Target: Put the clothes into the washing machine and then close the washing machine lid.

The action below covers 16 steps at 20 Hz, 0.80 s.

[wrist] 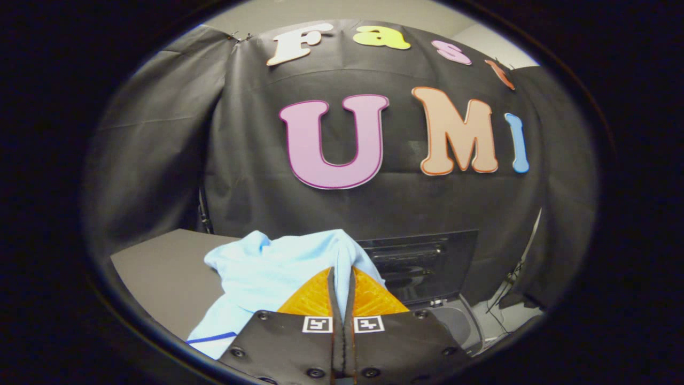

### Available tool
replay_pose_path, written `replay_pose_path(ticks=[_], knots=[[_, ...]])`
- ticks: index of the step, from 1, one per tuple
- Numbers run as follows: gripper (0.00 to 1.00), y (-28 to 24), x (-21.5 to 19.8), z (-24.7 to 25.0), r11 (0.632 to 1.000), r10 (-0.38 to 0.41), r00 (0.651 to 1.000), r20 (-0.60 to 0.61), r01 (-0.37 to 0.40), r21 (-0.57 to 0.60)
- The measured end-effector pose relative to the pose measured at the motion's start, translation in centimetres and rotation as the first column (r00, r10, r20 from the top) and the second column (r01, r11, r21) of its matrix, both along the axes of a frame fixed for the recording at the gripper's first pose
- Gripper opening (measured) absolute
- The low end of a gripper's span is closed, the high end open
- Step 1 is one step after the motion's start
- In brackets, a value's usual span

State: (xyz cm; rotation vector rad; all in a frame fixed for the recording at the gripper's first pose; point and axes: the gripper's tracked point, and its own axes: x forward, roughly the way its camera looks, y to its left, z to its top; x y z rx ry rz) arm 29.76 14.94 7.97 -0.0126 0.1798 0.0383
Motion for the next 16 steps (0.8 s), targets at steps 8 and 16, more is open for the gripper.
replay_pose_path(ticks=[8,16], knots=[[0.0,-6.4,1.6,-4.1,0.989,-0.128,0.992,0.016,0.129,-0.073],[0.01,-9.6,2.0,-7.4,0.981,-0.192,0.981,-0.022,0.192,-0.01]])
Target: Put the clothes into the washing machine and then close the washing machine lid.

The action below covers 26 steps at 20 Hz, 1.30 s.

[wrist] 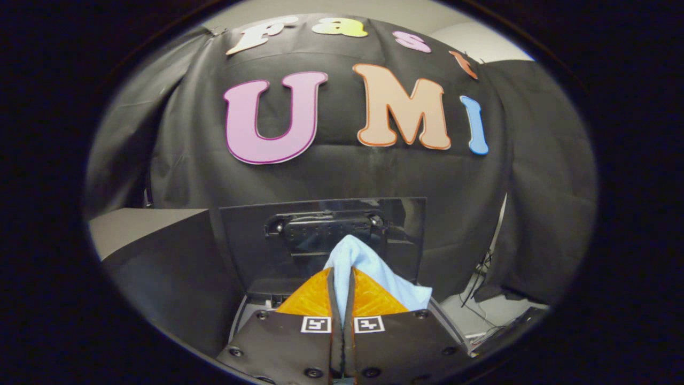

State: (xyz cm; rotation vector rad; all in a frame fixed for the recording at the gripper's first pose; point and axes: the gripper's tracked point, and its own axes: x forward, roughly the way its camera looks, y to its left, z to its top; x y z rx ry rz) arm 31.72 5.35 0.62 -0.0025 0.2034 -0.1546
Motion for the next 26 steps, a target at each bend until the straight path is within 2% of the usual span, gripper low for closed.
replay_pose_path(ticks=[3,4,7,8,11,14,15,19,23,26], knots=[[0.01,0.5,0.3,-0.9,1.0,0.024,0.999,-0.026,-0.024,-0.002],[0.07,0.9,0.3,-1.3,0.999,0.043,0.998,-0.048,-0.044,-0.016],[0.07,1.0,0.7,-2.2,0.991,0.064,0.991,-0.12,-0.077,-0.111],[0.14,1.1,0.3,-2.3,0.986,0.07,0.988,-0.141,-0.09,-0.14],[0.19,1.2,0.5,-2.8,0.976,0.084,0.979,-0.187,-0.119,-0.183],[0.2,0.7,0.4,-2.0,0.976,0.071,0.978,-0.195,-0.108,-0.189],[0.24,0.7,0.2,-1.6,0.977,0.071,0.977,-0.203,-0.109,-0.183],[0.61,0.7,-0.6,-0.2,0.981,0.074,0.972,-0.225,-0.112,-0.161],[0.98,0.4,-1.1,2.1,0.982,0.09,0.978,-0.188,-0.119,-0.145],[0.98,0.0,-1.2,4.0,0.988,0.087,0.985,-0.151,-0.104,-0.11]])
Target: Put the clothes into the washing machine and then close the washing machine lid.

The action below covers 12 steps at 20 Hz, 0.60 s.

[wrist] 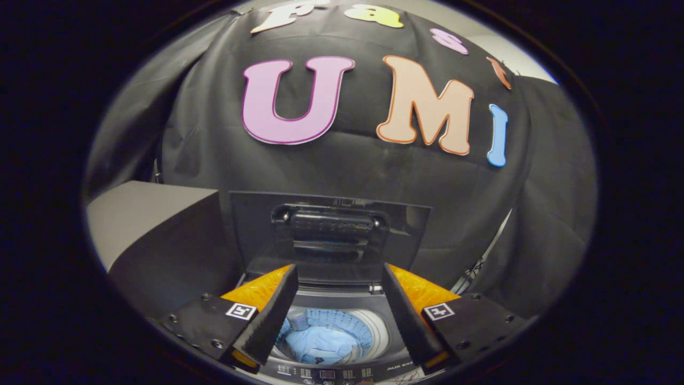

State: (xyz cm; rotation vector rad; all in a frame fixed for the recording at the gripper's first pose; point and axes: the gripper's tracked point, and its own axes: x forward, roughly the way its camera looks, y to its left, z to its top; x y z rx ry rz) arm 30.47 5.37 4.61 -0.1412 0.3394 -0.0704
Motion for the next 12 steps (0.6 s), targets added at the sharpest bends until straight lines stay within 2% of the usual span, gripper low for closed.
replay_pose_path(ticks=[3,7,10,12], knots=[[0.98,-0.3,0.5,2.8,1.0,0.007,0.999,0.042,-0.007,0.016],[0.98,-1.0,1.7,7.1,0.998,-0.026,0.991,0.134,0.019,0.059],[0.97,-0.4,4.1,10.0,0.996,-0.021,0.975,0.223,0.001,0.092],[0.97,-0.2,6.3,10.5,0.997,-0.034,0.973,0.229,0.017,0.078]])
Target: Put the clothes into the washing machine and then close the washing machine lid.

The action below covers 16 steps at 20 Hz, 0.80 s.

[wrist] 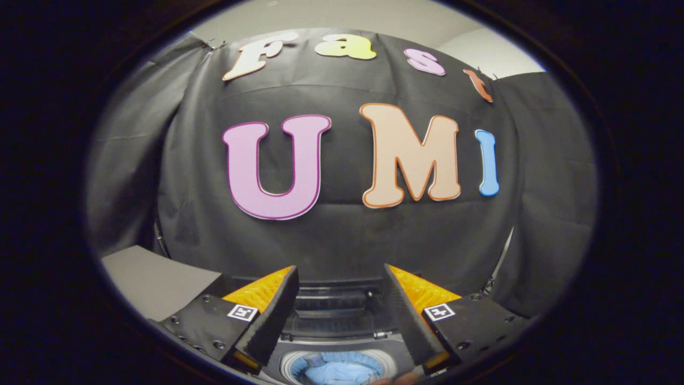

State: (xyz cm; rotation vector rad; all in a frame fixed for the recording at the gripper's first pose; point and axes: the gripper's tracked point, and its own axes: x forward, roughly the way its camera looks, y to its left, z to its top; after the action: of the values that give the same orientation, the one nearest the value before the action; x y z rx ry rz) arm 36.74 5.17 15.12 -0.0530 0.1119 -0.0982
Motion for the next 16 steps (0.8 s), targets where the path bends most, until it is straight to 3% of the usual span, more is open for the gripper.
replay_pose_path(ticks=[7,11,12,13,16], knots=[[0.98,3.5,8.0,-1.9,1.0,-0.003,1.0,0.012,0.003,-0.004],[0.98,-0.3,10.8,-7.4,0.986,-0.151,0.985,-0.082,0.145,-0.084],[0.98,-0.8,11.8,-9.0,0.986,-0.151,0.982,-0.112,0.142,-0.082],[0.98,-0.3,12.3,-9.4,0.996,-0.087,0.99,-0.11,0.084,-0.029],[0.96,0.6,12.1,-9.5,0.999,-0.008,1.0,-0.029,0.009,0.042]])
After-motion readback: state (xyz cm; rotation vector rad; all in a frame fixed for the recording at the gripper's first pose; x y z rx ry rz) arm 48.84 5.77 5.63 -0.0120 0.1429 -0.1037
